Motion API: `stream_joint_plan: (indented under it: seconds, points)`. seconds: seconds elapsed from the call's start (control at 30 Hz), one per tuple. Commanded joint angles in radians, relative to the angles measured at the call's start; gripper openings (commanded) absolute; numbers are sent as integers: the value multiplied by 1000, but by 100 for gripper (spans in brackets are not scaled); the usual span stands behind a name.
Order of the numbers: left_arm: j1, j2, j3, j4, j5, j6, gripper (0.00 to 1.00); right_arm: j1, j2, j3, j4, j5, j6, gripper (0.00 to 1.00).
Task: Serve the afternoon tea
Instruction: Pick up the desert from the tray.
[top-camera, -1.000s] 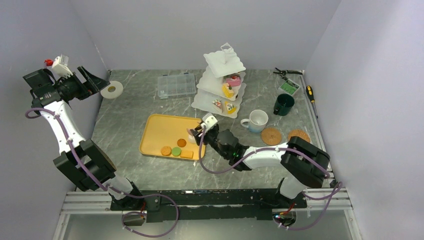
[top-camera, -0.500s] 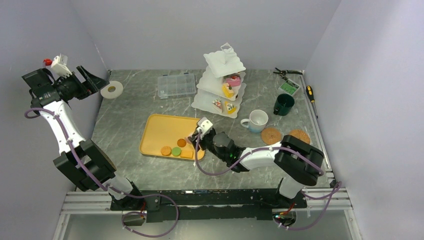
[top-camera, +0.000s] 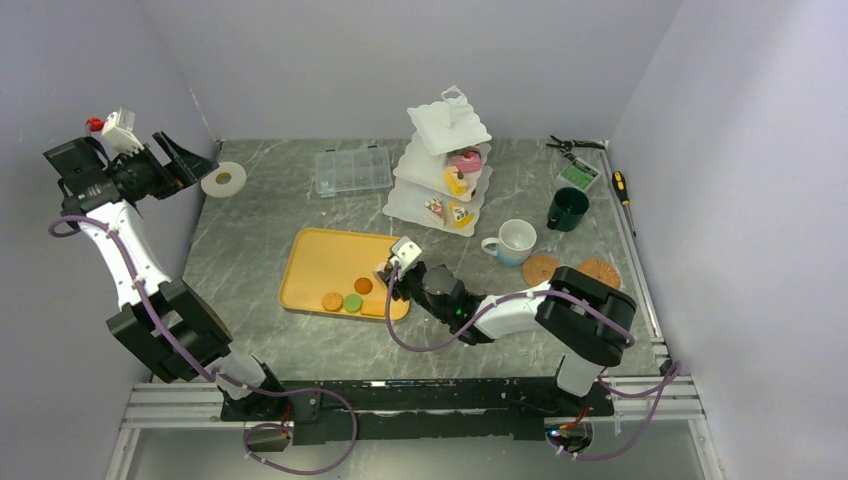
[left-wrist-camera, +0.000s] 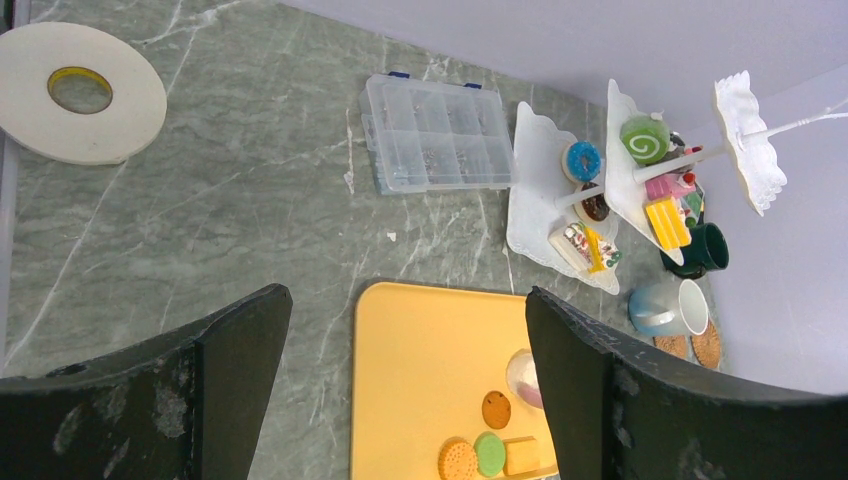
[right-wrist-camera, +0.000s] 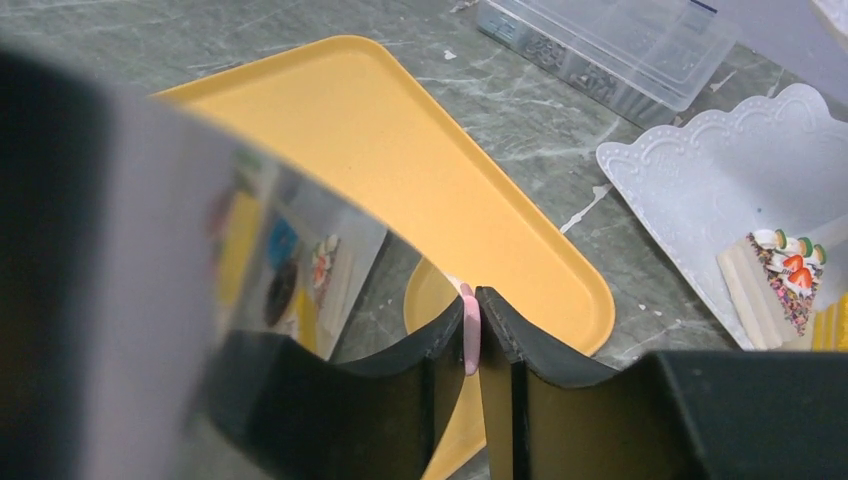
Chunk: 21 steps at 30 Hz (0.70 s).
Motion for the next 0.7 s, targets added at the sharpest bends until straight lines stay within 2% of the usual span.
stream_joint_plan:
  seconds: [0.0,0.13,0.27,0.47,0.67]
  points:
    - [7,-5,35,17,29,-5,93,-7,-33,33,39,16,-28,45]
    - [8,-10,26,23,30,-8,93,-35,-65,64,40,21,-80,43]
    - [8,-13,25,21,28,-4,93,-118,-65,116,48,-7,-124,42]
    - [10,-3,37,17,27,-3,93,-234,-14,176,91,-39,-146,42]
    - [11,5,38,19,25,0,93,-281,58,223,110,-50,-140,42]
